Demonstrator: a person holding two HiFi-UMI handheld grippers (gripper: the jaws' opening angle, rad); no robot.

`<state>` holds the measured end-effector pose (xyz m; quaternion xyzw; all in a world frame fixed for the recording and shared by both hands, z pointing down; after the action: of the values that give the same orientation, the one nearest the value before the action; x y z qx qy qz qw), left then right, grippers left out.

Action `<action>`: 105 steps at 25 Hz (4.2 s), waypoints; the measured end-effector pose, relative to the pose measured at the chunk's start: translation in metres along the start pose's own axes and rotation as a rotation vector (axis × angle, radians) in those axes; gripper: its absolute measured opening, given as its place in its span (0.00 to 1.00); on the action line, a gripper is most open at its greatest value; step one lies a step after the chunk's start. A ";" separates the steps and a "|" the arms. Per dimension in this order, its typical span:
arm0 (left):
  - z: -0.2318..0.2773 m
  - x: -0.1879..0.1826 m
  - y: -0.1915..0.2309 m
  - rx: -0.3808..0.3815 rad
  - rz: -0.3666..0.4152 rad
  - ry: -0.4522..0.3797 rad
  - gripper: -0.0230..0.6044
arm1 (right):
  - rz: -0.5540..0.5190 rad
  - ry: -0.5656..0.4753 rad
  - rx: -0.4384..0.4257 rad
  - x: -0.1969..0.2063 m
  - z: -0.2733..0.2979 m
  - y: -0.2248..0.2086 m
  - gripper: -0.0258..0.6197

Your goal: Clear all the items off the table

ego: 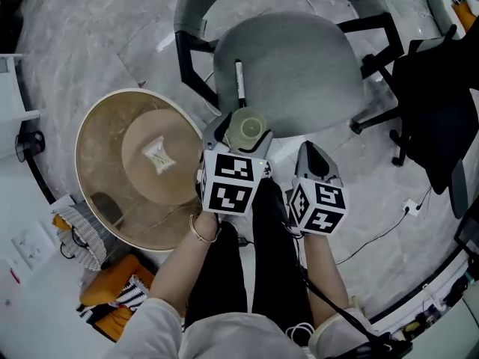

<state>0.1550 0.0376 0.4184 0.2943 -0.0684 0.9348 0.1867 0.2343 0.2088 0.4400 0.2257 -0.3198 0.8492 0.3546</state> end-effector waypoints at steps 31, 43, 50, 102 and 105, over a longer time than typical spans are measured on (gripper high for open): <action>0.124 -0.082 -0.041 -0.048 0.052 -0.020 0.61 | 0.019 0.013 -0.002 -0.061 0.062 -0.104 0.08; 0.120 -0.081 -0.040 -0.020 0.006 -0.007 0.61 | 0.026 0.012 0.010 -0.059 0.059 -0.100 0.08; 0.111 -0.080 -0.039 0.005 -0.018 -0.034 0.61 | 0.024 0.013 0.014 -0.054 0.056 -0.093 0.08; -0.244 0.309 0.217 -0.509 -0.908 -0.088 0.05 | -0.528 0.259 -0.500 0.090 0.064 0.373 0.08; -0.239 0.307 0.216 -0.492 -0.892 -0.085 0.05 | -0.520 0.252 -0.481 0.089 0.065 0.369 0.08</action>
<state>-0.2867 -0.0101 0.3959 0.2801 -0.1617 0.7074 0.6285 -0.0887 0.0031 0.3980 0.1033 -0.3959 0.6523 0.6380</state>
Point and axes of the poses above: the fingertips, and each gripper's own axes: z forward along the fingers, y to its left, x out of its underside, the point moved 10 cm from there along -z, backward along the fingers, and after that the axes turned 12 degrees about -x, right-handed, at the moved point
